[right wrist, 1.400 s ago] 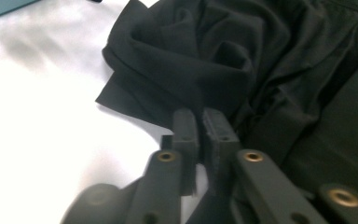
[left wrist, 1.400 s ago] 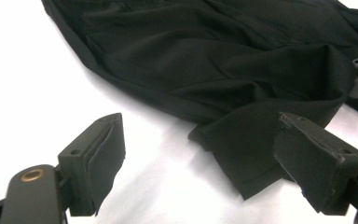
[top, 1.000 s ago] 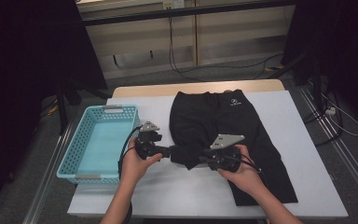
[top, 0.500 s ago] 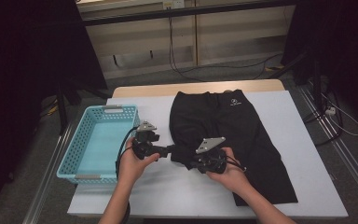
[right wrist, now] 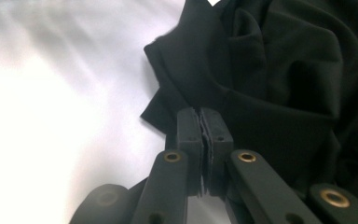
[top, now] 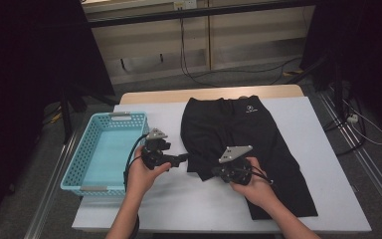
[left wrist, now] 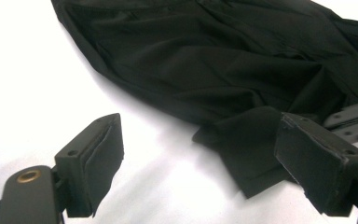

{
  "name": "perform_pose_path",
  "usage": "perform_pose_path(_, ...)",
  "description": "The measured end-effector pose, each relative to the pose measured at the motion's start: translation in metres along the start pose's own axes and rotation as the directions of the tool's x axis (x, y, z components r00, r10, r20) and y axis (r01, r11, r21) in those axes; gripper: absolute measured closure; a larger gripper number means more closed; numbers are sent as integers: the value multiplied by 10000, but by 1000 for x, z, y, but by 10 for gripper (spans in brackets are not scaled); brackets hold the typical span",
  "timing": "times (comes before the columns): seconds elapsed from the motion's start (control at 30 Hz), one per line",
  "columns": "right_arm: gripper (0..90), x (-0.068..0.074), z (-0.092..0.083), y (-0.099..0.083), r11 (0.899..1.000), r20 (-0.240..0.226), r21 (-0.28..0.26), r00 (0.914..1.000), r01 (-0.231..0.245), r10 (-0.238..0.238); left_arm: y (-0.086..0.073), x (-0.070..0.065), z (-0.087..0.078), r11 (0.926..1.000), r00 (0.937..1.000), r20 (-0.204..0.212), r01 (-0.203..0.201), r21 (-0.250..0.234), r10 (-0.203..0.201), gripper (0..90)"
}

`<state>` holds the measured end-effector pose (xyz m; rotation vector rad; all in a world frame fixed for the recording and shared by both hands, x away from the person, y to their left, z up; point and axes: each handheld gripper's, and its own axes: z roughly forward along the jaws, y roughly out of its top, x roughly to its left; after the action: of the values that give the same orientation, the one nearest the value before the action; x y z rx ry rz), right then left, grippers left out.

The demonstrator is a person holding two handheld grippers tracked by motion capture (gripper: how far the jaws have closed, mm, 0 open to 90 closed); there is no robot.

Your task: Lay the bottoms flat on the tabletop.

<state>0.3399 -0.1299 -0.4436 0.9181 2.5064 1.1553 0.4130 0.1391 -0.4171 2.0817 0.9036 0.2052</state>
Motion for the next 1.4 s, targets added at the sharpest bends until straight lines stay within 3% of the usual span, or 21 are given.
perform_pose_path(0.2, 862, 1, -16, -9, 10000, -279, -33, 9996, 21, -22, 0, -1, 4, 10000, 10000, 62, 18, 35, -18, 157)
perform_pose_path(0.27, 809, 2, -16, -9, 9998, -372, -177, 9993, -19, 12, 0, -1, 5, 10000, 9999, 93, 38, 52, -39, 158)
perform_pose_path(0.43, 652, 15, 1, 1, 9990, -410, -297, 9986, 324, -336, -2, 2, 6, 9998, 9999, 57, 156, 92, -156, 157)
perform_pose_path(0.6, 613, 24, 18, 7, 9971, -381, -19, 9963, 765, -765, -4, 4, 4, 9997, 9998, -34, 190, 142, -190, 158)
perform_pose_path(0.73, 653, 21, 28, 6, 9975, -93, 293, 9979, 649, -647, -6, 4, 4, 9996, 9996, -56, 273, 97, -273, 158)
perform_pose_path(0.87, 868, 16, 26, 5, 9958, 108, 452, 9967, 798, -804, -7, 3, 5, 9985, 9985, -33, 546, 62, -546, 169)
perform_pose_path(0.93, 877, 14, 23, 4, 9956, -139, 545, 9970, 761, -755, -7, 2, 5, 9980, 9979, -143, 630, 111, -628, 171)
perform_pose_path(1.0, 878, 14, 16, 2, 9953, -206, 494, 9964, 835, -826, -7, 0, 6, 9963, 9963, 8, 856, 78, -856, 199)
perform_pose_path(1.13, 878, 15, 0, -2, 9963, -306, 287, 9963, 814, -805, -6, -2, 10, 9969, 9968, -160, 783, 39, -782, 227)
perform_pose_path(1.27, 875, 7, -16, -11, 9986, -379, 119, 9980, 508, -503, -5, -5, 17, 9969, 9969, -98, 780, 117, -779, 253)
perform_pose_path(1.4, 875, 4, -18, -15, 9991, -346, 130, 9986, 402, -397, -3, -11, 28, 9969, 9974, 157, 695, 365, -701, 289)
